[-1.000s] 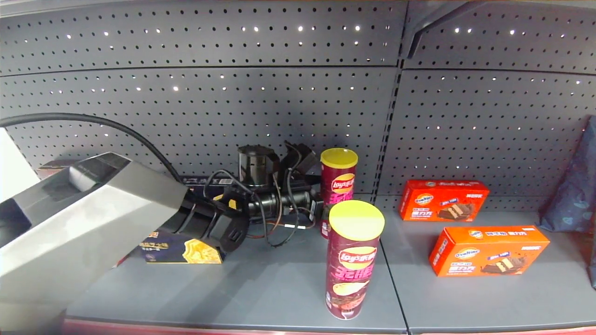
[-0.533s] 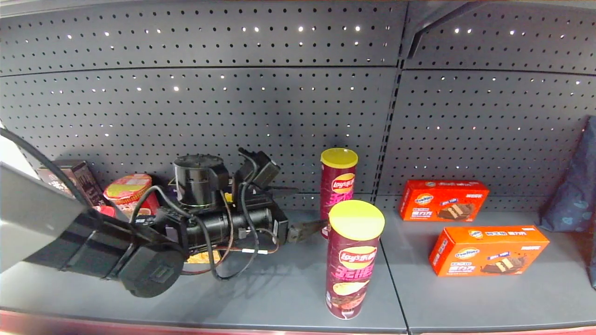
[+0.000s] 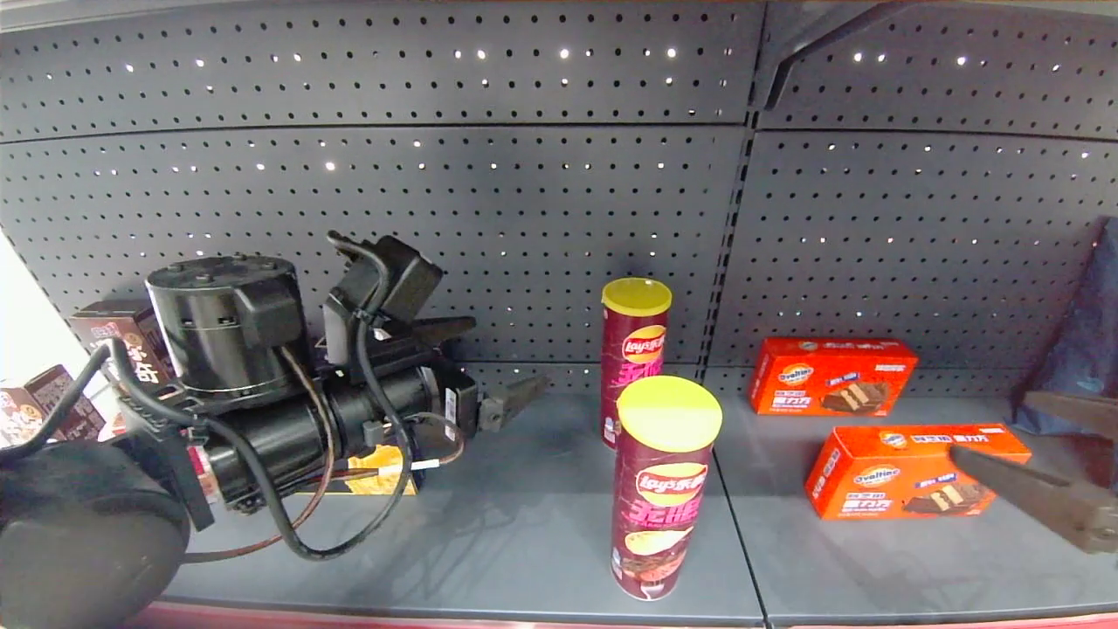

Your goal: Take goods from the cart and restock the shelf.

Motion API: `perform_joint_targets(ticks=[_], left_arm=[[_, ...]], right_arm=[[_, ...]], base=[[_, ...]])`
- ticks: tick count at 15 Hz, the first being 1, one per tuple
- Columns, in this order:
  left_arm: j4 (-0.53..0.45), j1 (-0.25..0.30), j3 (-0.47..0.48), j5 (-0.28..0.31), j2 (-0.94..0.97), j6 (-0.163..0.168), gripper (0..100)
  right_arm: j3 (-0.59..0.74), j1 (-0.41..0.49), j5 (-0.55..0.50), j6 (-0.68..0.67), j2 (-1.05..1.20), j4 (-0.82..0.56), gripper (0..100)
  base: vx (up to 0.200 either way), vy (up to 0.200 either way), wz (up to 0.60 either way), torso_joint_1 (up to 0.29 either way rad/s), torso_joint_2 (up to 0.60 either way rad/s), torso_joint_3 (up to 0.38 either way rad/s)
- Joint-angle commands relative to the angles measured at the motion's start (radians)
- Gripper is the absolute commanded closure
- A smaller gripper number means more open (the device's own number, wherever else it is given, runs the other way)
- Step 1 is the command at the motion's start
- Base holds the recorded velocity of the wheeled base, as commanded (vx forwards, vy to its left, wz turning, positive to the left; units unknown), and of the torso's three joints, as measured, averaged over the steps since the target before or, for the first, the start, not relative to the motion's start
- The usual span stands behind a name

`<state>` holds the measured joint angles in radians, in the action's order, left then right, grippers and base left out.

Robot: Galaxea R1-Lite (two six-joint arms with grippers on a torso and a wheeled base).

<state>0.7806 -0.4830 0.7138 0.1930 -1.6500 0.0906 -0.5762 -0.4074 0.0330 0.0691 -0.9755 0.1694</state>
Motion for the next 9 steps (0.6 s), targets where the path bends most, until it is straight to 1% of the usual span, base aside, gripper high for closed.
perform_joint_targets(ticks=[1, 2, 3, 4, 6, 9], left_arm=[[-0.052, -0.043, -0.020, -0.075, 0.105, 0.000, 0], [-0.072, -0.066, -0.045, -0.136, 0.122, 0.000, 0], [-0.063, -0.072, -0.083, -0.164, 0.131, -0.002, 0], [-0.058, -0.069, -0.111, -0.165, 0.133, 0.000, 0], [-0.037, -0.065, -0.137, -0.164, 0.131, 0.000, 0], [-0.043, -0.060, -0.119, -0.164, 0.128, 0.001, 0]], right_arm=[[0.068, -0.051, -0.002, 0.000, -0.207, 0.078, 0], [0.116, -0.062, -0.010, 0.001, -0.253, 0.137, 0], [0.164, -0.082, -0.056, 0.000, -0.307, 0.222, 0], [0.190, -0.097, -0.081, -0.003, -0.341, 0.279, 0], [0.203, -0.106, -0.082, 0.000, -0.368, 0.302, 0], [0.188, -0.108, -0.077, 0.001, -0.439, 0.305, 0]], base=[[0.000, 0.000, 0.00, 0.000, 0.00, 0.000], [0.000, 0.000, 0.00, 0.000, 0.00, 0.000], [0.000, 0.000, 0.00, 0.000, 0.00, 0.000], [0.000, 0.000, 0.00, 0.000, 0.00, 0.000], [0.000, 0.000, 0.00, 0.000, 0.00, 0.000], [0.000, 0.000, 0.00, 0.000, 0.00, 0.000]])
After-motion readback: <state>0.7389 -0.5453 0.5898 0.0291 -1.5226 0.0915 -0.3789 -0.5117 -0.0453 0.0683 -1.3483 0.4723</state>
